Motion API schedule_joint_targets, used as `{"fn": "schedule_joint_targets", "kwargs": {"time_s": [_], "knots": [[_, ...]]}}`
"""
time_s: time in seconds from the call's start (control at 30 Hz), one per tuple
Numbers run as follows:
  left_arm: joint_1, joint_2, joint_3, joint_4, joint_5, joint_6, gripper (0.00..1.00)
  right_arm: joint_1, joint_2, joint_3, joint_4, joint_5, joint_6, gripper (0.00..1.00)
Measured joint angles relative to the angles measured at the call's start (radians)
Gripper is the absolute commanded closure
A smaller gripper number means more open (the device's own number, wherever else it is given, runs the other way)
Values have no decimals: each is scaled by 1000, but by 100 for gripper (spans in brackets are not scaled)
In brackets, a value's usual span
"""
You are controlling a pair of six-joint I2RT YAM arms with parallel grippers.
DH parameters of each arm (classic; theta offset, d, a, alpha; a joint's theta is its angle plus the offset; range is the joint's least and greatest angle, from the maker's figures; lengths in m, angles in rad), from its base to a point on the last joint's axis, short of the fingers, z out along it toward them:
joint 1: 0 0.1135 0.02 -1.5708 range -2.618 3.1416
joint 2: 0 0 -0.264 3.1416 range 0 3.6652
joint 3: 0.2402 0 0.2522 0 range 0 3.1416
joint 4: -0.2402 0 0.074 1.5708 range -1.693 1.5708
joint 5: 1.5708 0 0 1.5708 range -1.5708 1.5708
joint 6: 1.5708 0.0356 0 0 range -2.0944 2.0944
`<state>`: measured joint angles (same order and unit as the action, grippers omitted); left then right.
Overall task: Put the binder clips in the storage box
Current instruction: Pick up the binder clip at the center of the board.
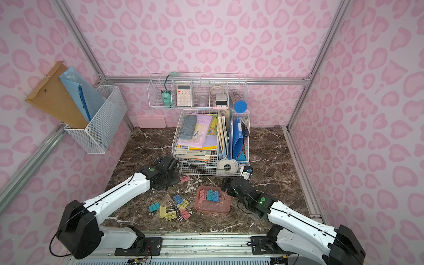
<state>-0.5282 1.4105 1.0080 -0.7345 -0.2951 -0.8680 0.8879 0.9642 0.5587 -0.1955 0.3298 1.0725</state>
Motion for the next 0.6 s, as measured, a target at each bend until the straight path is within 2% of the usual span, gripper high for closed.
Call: {"fn": "schedule_joint_targets", "kwargs": {"time_s": [0.13, 0.27, 0.37, 0.6], "knots": [[3, 68, 43, -42, -61, 15, 45, 0, 1, -10, 15, -24, 1, 3], [45, 105, 40, -84, -76, 6, 50, 0, 2, -24, 29, -37, 8, 3], [77, 142, 52, -111, -71, -60, 49, 0, 8, -30, 37, -47, 13, 3], [80, 109, 18, -66, -68, -244, 46, 2, 1, -24, 39, -64, 23, 3]]}}
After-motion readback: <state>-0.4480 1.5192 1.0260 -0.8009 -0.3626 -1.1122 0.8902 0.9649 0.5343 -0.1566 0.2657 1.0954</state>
